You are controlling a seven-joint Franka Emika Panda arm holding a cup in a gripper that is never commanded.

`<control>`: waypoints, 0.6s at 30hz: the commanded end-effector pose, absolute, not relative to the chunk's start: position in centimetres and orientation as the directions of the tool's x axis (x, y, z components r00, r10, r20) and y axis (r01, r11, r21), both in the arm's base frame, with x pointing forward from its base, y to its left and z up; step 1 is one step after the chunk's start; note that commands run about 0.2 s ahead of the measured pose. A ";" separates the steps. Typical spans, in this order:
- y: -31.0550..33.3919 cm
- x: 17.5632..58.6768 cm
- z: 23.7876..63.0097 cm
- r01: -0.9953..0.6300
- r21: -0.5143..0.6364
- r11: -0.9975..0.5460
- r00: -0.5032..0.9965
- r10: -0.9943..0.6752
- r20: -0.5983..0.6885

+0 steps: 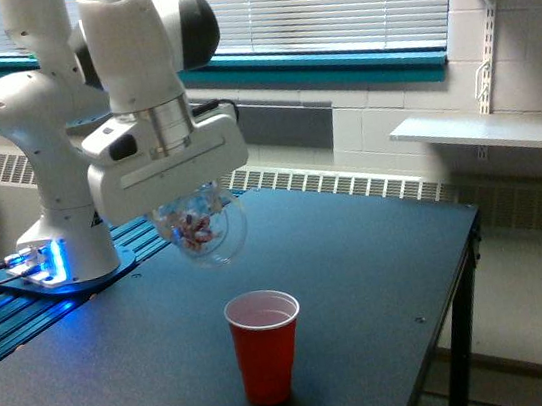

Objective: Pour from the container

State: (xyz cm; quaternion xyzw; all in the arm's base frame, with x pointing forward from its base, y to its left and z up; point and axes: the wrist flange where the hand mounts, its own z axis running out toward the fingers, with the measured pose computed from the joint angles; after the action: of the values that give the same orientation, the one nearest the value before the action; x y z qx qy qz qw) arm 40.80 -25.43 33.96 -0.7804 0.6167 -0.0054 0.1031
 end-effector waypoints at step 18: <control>-24.1 41.5 31.8 -0.973 -0.191 -0.130 0.174 -0.955 -0.239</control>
State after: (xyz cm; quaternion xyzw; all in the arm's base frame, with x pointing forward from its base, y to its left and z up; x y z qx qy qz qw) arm 42.31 -23.77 33.03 -0.7576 0.6357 0.0162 0.1472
